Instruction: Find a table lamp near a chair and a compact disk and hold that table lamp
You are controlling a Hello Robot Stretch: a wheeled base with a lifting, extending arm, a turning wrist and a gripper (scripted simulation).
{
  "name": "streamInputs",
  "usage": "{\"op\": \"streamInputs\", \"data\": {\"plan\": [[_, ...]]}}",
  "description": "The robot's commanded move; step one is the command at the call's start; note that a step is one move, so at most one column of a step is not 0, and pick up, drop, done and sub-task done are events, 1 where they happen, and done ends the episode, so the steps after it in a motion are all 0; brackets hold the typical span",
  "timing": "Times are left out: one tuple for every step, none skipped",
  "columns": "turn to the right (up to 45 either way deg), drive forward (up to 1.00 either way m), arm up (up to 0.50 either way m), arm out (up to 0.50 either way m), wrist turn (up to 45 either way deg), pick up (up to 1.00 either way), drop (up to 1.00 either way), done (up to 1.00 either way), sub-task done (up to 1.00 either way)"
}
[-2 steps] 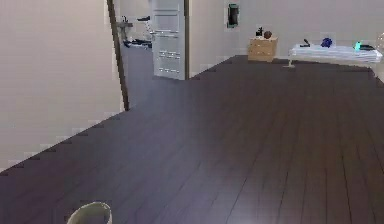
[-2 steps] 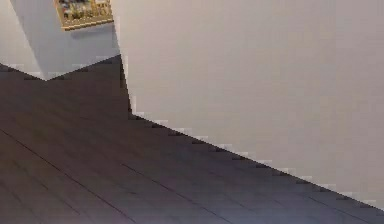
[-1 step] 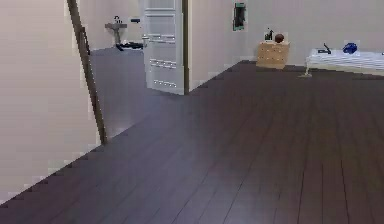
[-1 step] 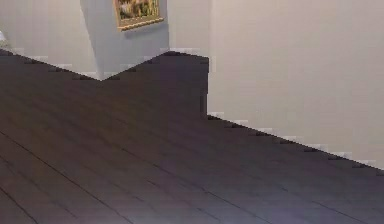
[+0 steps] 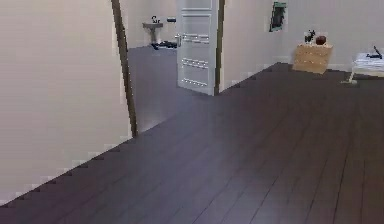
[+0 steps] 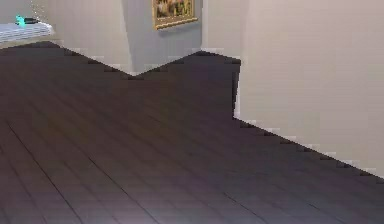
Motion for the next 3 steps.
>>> {"op": "streamInputs", "data": {"plan": [[0.0,1.00,0.00,0.00,0.0,0.00,0.00,0.00,0.00],[-3.0,0.00,0.00,0.00,0.0,0.00,0.00,0.00,0.00],[0.0,1.00,0.00,0.00,0.0,0.00,0.00,0.00,0.00]]}}
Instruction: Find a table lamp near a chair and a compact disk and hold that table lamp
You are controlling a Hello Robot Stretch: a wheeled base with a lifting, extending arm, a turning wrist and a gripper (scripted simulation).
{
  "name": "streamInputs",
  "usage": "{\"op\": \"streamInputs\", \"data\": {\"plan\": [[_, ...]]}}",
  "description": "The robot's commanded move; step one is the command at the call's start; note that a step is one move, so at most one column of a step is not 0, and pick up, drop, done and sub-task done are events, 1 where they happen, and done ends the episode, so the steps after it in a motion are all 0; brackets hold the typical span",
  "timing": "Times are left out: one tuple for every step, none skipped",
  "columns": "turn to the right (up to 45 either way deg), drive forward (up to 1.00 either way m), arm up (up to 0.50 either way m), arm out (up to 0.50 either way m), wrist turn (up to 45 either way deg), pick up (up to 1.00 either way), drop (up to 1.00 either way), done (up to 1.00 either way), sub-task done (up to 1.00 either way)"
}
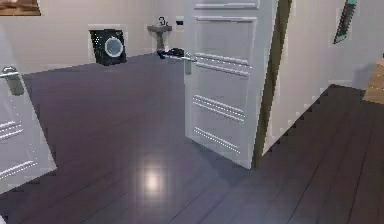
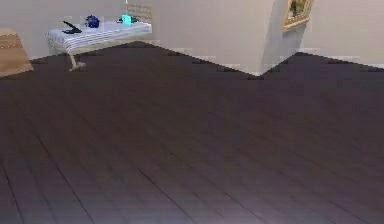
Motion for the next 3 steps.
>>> {"op": "streamInputs", "data": {"plan": [[-21.0,0.00,0.00,0.00,0.0,0.00,0.00,0.00,0.00],[0.0,1.00,0.00,0.00,0.0,0.00,0.00,0.00,0.00],[0.0,1.00,0.00,0.00,0.0,0.00,0.00,0.00,0.00]]}}
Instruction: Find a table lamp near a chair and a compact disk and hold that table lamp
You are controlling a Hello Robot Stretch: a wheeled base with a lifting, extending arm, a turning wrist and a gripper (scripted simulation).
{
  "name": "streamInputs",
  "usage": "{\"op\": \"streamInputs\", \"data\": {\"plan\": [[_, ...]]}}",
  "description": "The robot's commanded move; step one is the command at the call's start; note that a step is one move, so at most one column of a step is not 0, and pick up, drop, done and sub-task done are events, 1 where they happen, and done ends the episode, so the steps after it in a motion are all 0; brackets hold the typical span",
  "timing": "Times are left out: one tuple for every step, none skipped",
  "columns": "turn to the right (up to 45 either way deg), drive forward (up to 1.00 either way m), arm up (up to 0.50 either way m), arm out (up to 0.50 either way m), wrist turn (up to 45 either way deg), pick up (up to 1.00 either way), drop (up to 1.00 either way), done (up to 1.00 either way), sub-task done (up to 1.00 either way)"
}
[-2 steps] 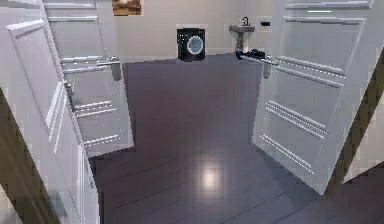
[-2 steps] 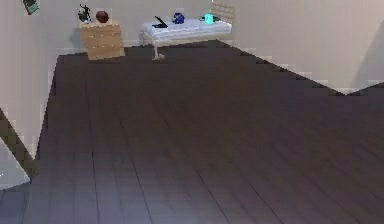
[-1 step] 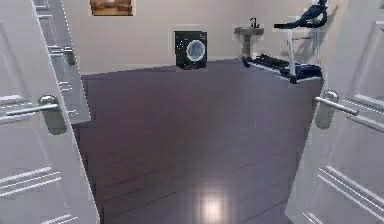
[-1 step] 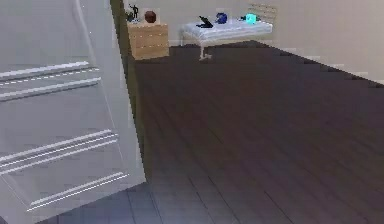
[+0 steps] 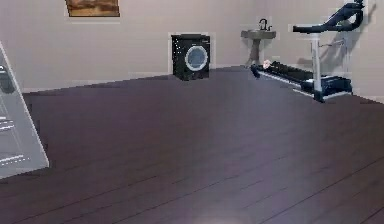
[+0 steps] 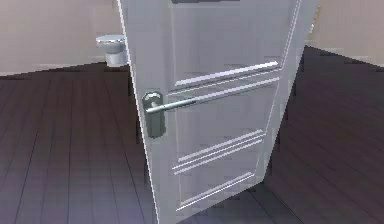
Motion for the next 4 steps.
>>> {"op": "streamInputs", "data": {"plan": [[-12.0,0.00,0.00,0.00,0.0,0.00,0.00,0.00,0.00],[0.0,0.25,0.00,0.00,0.0,0.00,0.00,0.00,0.00],[-33.0,0.00,0.00,0.00,0.0,0.00,0.00,0.00,0.00],[0.0,0.95,0.00,0.00,0.0,0.00,0.00,0.00,0.00]]}}
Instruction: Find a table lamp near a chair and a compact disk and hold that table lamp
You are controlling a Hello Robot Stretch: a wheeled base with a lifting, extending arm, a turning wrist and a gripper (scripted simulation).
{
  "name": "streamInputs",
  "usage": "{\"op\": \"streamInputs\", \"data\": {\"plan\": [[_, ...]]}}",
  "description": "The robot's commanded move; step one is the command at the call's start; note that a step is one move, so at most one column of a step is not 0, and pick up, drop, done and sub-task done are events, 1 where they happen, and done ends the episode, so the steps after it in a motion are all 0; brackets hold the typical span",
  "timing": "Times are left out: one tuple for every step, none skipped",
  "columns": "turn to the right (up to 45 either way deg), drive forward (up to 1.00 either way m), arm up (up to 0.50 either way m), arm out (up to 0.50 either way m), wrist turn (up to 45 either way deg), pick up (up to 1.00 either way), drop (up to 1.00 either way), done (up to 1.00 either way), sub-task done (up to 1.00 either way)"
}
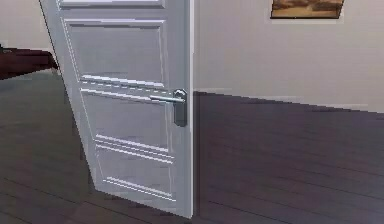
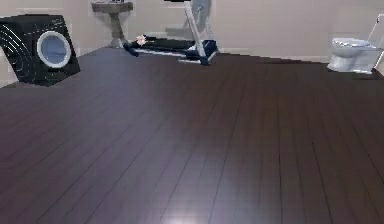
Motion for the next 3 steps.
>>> {"op": "streamInputs", "data": {"plan": [[-45.0,0.00,0.00,0.00,0.0,0.00,0.00,0.00,0.00],[-24.0,0.00,0.00,0.00,0.0,0.00,0.00,0.00,0.00],[0.0,1.00,0.00,0.00,0.0,0.00,0.00,0.00,0.00]]}}
